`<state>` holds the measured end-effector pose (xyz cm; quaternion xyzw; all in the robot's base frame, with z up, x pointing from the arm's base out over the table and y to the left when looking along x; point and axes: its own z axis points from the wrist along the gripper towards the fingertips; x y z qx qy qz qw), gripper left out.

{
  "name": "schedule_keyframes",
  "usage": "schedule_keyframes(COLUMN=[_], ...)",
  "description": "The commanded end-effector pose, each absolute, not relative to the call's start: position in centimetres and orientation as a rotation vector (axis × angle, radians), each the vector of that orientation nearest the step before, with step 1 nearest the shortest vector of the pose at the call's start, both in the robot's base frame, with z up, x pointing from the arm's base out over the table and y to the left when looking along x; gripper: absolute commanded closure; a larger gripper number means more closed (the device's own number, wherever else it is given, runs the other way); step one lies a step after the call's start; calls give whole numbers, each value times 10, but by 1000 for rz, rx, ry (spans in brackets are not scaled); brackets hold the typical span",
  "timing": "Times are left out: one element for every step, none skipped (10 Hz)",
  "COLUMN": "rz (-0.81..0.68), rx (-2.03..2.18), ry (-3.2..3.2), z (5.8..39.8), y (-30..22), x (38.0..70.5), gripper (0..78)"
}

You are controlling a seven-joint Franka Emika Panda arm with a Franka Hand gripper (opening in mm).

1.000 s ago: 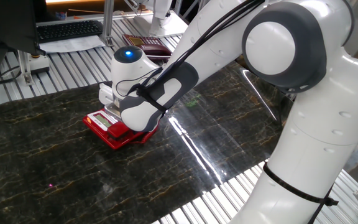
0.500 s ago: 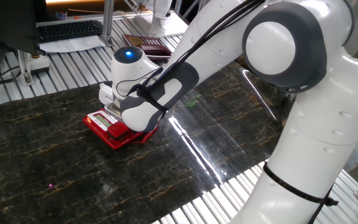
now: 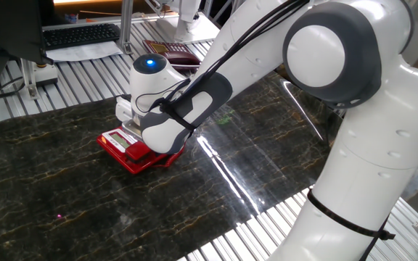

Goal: Place the handset of the telephone on the corresponding phone cradle

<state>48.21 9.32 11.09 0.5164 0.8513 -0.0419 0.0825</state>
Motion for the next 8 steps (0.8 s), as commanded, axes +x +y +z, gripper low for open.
schedule_keyframes(rz=[-115, -115, -115, -115, -114, -114, -114, -114], rx=[1544, 1543, 1545, 1545, 1545, 1545, 1545, 1545], ry=[2538, 2538, 2537, 2538, 2538, 2538, 2538, 2538], z=[112, 112, 112, 112, 112, 112, 112, 112], y=[93, 93, 93, 93, 93, 93, 93, 93], x=[483, 483, 483, 483, 483, 483, 483, 483], gripper=[764, 764, 764, 764, 1, 1, 1, 1])
